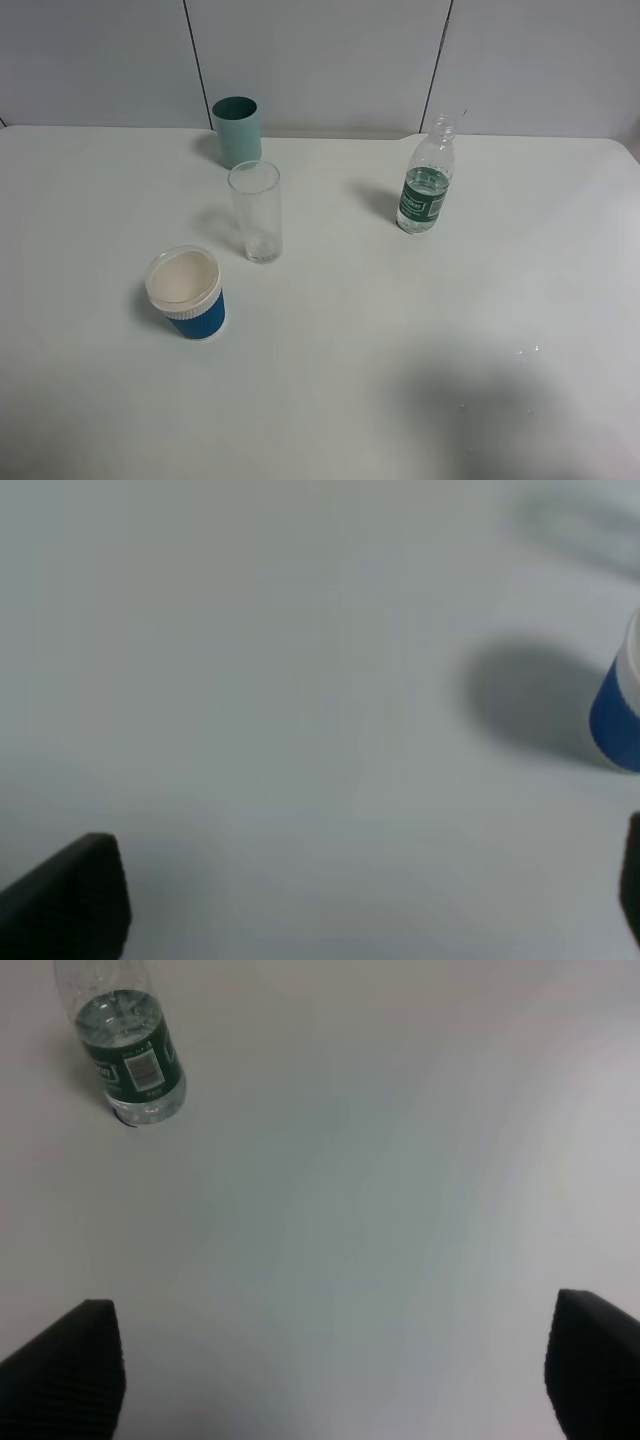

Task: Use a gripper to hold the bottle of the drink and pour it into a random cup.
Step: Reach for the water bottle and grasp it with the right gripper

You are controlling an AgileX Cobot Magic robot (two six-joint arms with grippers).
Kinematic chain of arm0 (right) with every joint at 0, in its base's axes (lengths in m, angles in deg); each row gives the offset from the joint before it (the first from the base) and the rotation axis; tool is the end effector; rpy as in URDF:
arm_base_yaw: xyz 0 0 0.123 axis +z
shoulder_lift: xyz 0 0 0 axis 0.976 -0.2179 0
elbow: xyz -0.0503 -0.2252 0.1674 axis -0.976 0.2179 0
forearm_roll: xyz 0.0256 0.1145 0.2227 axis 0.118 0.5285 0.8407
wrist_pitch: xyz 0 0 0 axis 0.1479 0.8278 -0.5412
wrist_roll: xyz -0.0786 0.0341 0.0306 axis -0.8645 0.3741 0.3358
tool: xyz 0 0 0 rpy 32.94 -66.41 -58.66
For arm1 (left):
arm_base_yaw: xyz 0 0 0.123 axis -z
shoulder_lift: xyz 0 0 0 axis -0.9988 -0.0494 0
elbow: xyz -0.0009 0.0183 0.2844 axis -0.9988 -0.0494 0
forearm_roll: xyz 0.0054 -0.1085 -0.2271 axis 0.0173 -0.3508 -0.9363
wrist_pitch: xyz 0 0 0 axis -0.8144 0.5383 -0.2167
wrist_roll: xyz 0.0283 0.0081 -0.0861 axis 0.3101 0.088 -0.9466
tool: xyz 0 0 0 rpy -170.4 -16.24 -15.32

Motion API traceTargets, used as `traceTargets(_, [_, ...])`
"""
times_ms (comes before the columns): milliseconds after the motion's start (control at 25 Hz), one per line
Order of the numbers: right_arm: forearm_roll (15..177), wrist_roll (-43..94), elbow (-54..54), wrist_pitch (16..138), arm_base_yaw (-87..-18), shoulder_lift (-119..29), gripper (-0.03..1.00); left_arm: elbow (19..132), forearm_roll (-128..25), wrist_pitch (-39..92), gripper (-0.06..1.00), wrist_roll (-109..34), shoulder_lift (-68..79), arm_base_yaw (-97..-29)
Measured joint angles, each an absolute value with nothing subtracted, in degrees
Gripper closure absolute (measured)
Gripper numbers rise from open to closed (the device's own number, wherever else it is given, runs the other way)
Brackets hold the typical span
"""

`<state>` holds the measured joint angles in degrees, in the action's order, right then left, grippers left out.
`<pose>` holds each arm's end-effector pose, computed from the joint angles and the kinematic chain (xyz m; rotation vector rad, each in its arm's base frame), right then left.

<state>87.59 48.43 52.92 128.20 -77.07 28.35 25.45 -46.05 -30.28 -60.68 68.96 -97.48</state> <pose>-0.0028 -0.0005 0.2720 -0.0061 2.0554 -0.0034 0.0210 -0.0073 0.2810 0.0139 2.1882 0.0428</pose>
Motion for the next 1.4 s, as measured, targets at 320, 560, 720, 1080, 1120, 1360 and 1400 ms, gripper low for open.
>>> traceTargets(320, [87.94, 48.00, 52.92, 128.20, -77.07, 22.65, 0.13, 25.45, -46.05, -30.28, -0.05, -60.68, 68.96, -97.48])
traceTargets(560, [88.29, 48.00, 52.92, 128.20, -77.07, 22.00, 0.13, 25.45, -46.05, -30.28, -0.05, -60.68, 68.96, -97.48])
traceTargets(720, [88.88, 47.35, 52.92, 128.20, -77.07, 22.00, 0.13, 25.45, -46.05, -30.28, -0.05, -60.68, 68.96, -97.48])
traceTargets(1080, [89.46, 46.91, 52.92, 128.20, -77.07, 22.00, 0.13, 25.45, -46.05, -30.28, -0.05, -60.68, 68.96, -97.48])
traceTargets(1120, [89.46, 46.91, 52.92, 128.20, -77.07, 22.00, 0.13, 25.45, -46.05, -30.28, -0.05, -60.68, 68.96, -97.48])
traceTargets(1360, [89.46, 46.91, 52.92, 128.20, -77.07, 22.00, 0.13, 25.45, -46.05, -30.28, -0.05, -60.68, 68.96, -97.48])
traceTargets(1400, [89.46, 46.91, 52.92, 128.20, -77.07, 22.00, 0.13, 25.45, -46.05, -30.28, -0.05, -60.68, 68.96, -97.48])
